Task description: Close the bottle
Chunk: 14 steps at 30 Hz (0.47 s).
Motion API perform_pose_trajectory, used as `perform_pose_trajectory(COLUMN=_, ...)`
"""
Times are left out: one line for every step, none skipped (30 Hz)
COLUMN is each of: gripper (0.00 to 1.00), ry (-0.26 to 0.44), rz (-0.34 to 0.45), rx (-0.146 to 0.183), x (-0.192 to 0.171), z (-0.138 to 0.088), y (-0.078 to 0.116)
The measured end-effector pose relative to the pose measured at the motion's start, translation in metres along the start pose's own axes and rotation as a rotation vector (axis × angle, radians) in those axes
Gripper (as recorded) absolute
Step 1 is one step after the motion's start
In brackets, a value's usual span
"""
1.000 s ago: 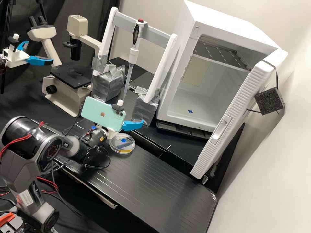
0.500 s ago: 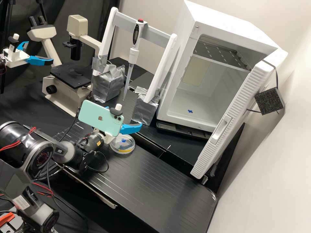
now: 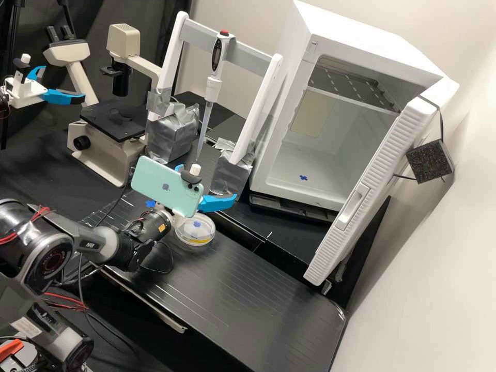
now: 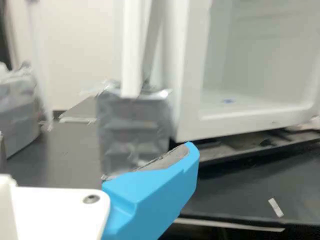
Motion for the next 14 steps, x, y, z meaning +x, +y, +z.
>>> perform_pose_trajectory(gripper=1.00, ry=-0.010, rz=0.033, rx=0.012, x=0.000, z=-0.001, y=0.002)
perform_pose_trajectory(gripper=1.00, ry=-0.015, rz=0.070, rx=0.030, x=0.000, z=-0.001, y=0.004)
perform_pose_trajectory(gripper=1.00, ry=-0.015, rz=0.088, rx=0.043, x=-0.001, z=-0.002, y=0.005)
perform_pose_trajectory(gripper=1.00, ry=-0.008, rz=0.105, rx=0.052, x=-0.001, z=-0.003, y=0.006)
perform_pose_trajectory(gripper=1.00, ry=0.007, rz=0.130, rx=0.060, x=-0.001, z=-0.004, y=0.008)
perform_pose_trajectory(gripper=1.00, ry=0.039, rz=0.161, rx=0.081, x=-0.002, z=-0.006, y=0.011)
perform_pose_trajectory(gripper=1.00, ry=0.065, rz=0.175, rx=0.099, x=-0.004, z=-0.007, y=0.011)
perform_pose_trajectory(gripper=1.00, ry=0.085, rz=0.185, rx=0.114, x=-0.005, z=-0.007, y=0.011)
perform_pose_trajectory(gripper=1.00, ry=0.114, rz=0.203, rx=0.135, x=-0.006, z=-0.009, y=0.013)
perform_pose_trajectory(gripper=1.00, ry=0.131, rz=0.213, rx=0.149, x=-0.007, z=-0.009, y=0.013)
perform_pose_trajectory(gripper=1.00, ry=0.141, rz=0.221, rx=0.158, x=-0.008, z=-0.010, y=0.014)
perform_pose_trajectory(gripper=1.00, ry=0.147, rz=0.218, rx=0.165, x=-0.009, z=-0.010, y=0.013)
perform_pose_trajectory(gripper=1.00, ry=0.151, rz=0.217, rx=0.171, x=-0.009, z=-0.010, y=0.013)
perform_pose_trajectory(gripper=1.00, ry=0.152, rz=0.213, rx=0.169, x=-0.010, z=-0.010, y=0.012)
